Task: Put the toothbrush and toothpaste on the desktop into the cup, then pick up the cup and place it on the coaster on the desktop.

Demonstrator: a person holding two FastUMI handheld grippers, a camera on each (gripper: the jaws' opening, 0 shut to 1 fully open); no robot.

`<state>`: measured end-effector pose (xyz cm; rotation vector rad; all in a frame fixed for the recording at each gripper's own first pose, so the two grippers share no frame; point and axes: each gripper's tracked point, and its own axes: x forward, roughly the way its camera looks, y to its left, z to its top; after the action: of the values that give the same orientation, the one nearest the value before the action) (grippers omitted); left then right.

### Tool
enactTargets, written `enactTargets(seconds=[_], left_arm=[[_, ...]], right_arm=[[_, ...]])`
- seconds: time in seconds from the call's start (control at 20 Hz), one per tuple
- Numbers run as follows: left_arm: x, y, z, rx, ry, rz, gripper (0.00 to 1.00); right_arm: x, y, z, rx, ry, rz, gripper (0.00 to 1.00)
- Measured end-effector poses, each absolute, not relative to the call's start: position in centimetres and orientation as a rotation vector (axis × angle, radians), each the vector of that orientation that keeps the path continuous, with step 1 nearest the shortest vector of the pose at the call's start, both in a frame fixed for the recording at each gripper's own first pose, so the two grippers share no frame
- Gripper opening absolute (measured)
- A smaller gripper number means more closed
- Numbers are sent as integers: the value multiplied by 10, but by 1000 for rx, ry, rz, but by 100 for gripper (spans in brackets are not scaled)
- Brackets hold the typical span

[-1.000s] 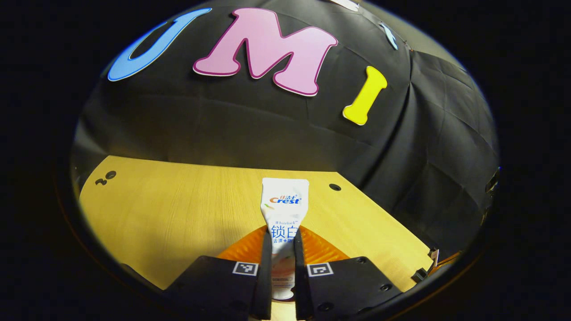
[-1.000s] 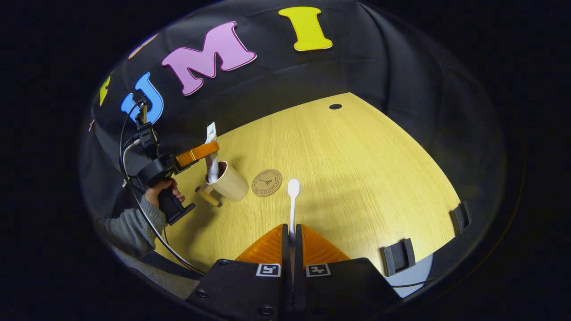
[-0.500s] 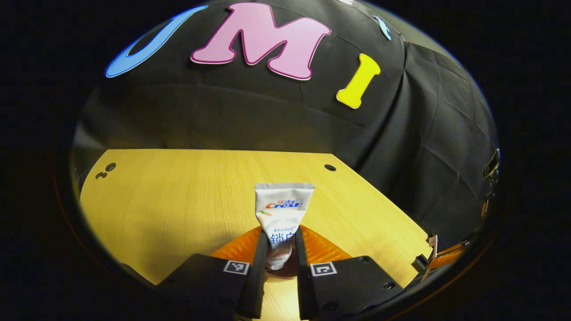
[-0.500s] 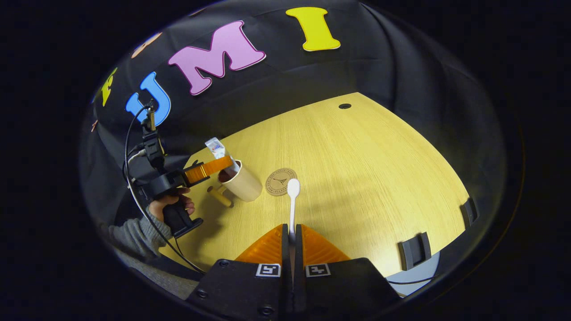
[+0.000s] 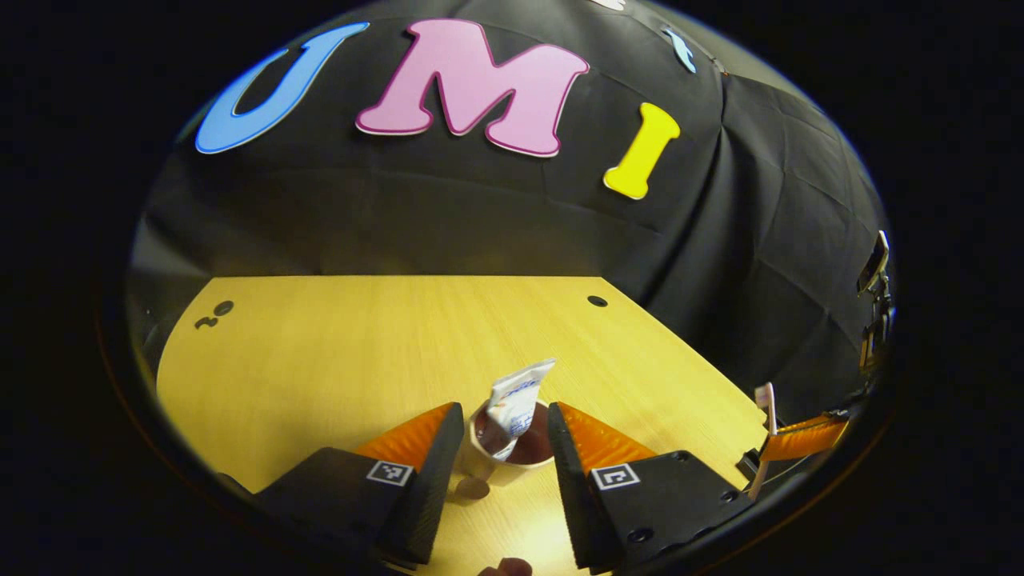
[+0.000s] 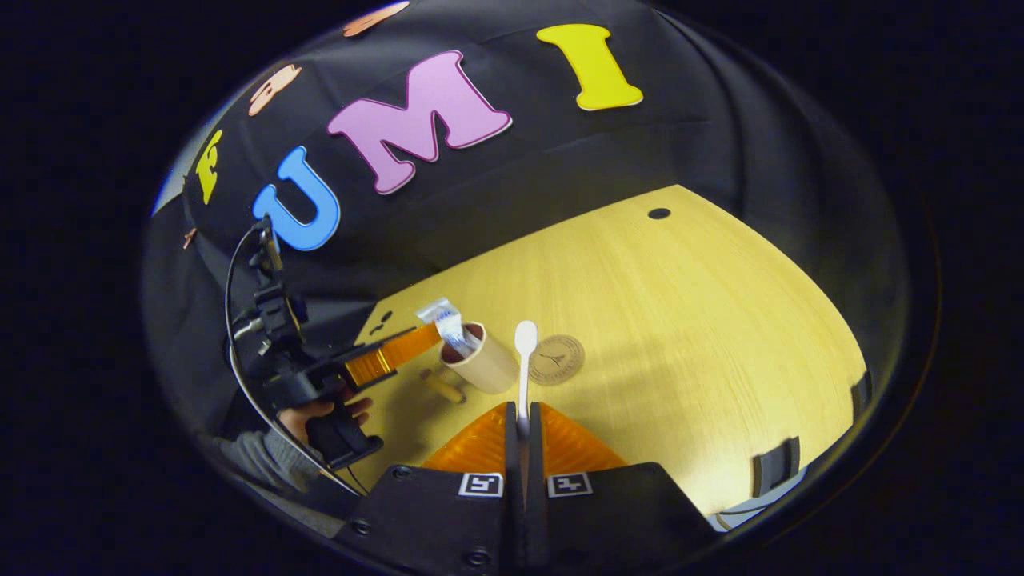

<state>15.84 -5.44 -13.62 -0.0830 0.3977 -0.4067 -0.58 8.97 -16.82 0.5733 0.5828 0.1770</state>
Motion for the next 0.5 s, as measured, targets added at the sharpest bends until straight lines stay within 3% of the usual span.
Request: enactTargets(seconds=[0.05,0.1,0.15,0.5], left_arm=[[151,-50,-128,-94,388,-398,76],[143,-45,-119,-102,378,-386,76],[134,-40,-114,-110,372,-376,68],[66,-11,-112,-144,424,-314,69]], right_arm=[[10,94,-159,595,552,191,5],[26,97,-149,616,524,204,5],[40,102,-141,636,501,221,5],[127,127,-107,709,377,286,5]])
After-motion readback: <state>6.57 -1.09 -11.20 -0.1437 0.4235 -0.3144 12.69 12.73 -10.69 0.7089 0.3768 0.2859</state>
